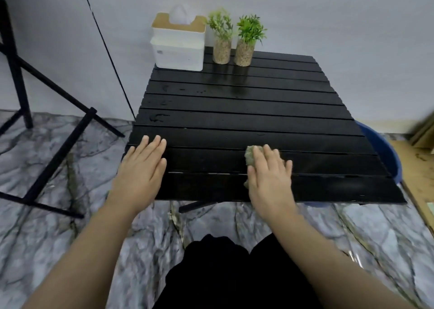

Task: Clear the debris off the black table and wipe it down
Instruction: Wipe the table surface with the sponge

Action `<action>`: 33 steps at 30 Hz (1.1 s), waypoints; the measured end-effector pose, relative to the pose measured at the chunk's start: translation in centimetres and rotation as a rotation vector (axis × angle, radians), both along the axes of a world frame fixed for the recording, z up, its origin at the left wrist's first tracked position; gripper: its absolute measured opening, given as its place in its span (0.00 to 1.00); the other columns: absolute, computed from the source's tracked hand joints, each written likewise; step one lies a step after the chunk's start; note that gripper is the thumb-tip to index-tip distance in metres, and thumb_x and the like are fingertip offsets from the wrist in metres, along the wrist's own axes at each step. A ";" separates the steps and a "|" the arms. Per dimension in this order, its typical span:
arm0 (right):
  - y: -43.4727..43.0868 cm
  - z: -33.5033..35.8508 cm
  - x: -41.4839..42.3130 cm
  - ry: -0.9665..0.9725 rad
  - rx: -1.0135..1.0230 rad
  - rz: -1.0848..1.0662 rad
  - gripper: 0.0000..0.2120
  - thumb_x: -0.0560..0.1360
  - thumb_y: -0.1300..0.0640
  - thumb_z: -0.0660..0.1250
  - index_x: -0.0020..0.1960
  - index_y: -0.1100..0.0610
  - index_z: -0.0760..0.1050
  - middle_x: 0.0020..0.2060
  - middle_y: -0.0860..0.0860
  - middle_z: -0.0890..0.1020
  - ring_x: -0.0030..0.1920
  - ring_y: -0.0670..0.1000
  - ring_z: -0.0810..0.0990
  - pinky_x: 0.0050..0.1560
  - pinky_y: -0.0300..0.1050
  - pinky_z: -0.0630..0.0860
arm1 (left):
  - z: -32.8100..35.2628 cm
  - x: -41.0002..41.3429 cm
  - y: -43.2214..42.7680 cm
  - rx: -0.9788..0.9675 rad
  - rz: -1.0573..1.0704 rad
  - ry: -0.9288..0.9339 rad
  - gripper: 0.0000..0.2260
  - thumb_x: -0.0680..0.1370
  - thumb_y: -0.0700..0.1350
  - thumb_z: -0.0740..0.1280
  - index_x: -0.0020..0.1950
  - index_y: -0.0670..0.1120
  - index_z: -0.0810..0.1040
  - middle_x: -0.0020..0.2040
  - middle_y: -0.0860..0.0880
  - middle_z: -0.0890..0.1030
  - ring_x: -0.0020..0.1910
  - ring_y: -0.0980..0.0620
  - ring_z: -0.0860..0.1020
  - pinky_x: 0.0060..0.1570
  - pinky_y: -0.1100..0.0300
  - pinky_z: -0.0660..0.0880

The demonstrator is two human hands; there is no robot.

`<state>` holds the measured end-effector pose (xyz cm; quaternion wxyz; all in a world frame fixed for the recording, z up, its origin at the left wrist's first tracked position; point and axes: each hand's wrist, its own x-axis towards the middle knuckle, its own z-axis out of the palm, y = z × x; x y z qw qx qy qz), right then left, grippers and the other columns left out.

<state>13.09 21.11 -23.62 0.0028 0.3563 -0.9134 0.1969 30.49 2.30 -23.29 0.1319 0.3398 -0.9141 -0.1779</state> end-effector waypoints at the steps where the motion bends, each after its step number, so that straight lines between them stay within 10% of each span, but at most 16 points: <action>1: -2.3 -0.3 2.5 0.018 -0.018 0.106 0.23 0.80 0.52 0.51 0.74 0.55 0.56 0.75 0.56 0.58 0.75 0.57 0.51 0.73 0.58 0.40 | -0.1 1.2 -0.9 0.037 0.031 -0.014 0.21 0.81 0.50 0.49 0.74 0.48 0.56 0.76 0.51 0.56 0.75 0.55 0.48 0.71 0.60 0.41; 7: -7.6 -0.4 8.5 0.015 -0.035 0.388 0.22 0.80 0.52 0.51 0.74 0.52 0.56 0.75 0.53 0.58 0.75 0.53 0.53 0.73 0.56 0.39 | -1.3 3.2 -1.8 0.042 0.050 -0.040 0.21 0.81 0.48 0.50 0.74 0.48 0.55 0.76 0.51 0.53 0.75 0.54 0.46 0.73 0.58 0.44; 13: -0.8 0.0 0.9 0.020 0.002 -0.102 0.22 0.80 0.53 0.51 0.73 0.54 0.58 0.74 0.55 0.61 0.74 0.56 0.55 0.73 0.60 0.46 | -2.2 3.0 -2.2 0.018 0.045 -0.014 0.21 0.81 0.49 0.48 0.74 0.48 0.54 0.76 0.52 0.52 0.75 0.54 0.44 0.74 0.55 0.45; 20: -8.8 -0.3 10.9 0.026 -0.033 0.345 0.22 0.79 0.52 0.53 0.73 0.45 0.58 0.74 0.58 0.59 0.75 0.60 0.53 0.73 0.58 0.42 | -1.6 3.2 -1.9 0.119 0.032 0.021 0.21 0.81 0.48 0.50 0.74 0.48 0.53 0.76 0.52 0.51 0.75 0.56 0.44 0.74 0.56 0.43; 29: -6.4 1.1 -4.6 -0.086 0.056 -0.203 0.21 0.81 0.53 0.49 0.74 0.50 0.56 0.75 0.59 0.56 0.74 0.59 0.50 0.73 0.63 0.45 | 0.6 -2.1 -6.9 0.062 -0.005 -0.028 0.22 0.81 0.51 0.48 0.75 0.50 0.53 0.77 0.52 0.52 0.75 0.55 0.46 0.73 0.56 0.40; 33: -12.5 0.1 0.5 0.023 -0.007 0.049 0.22 0.80 0.54 0.51 0.74 0.51 0.55 0.75 0.59 0.56 0.74 0.59 0.51 0.73 0.60 0.45 | 0.0 -5.2 -9.4 0.070 -0.013 -0.118 0.22 0.81 0.50 0.47 0.75 0.48 0.50 0.77 0.51 0.48 0.76 0.54 0.43 0.74 0.55 0.41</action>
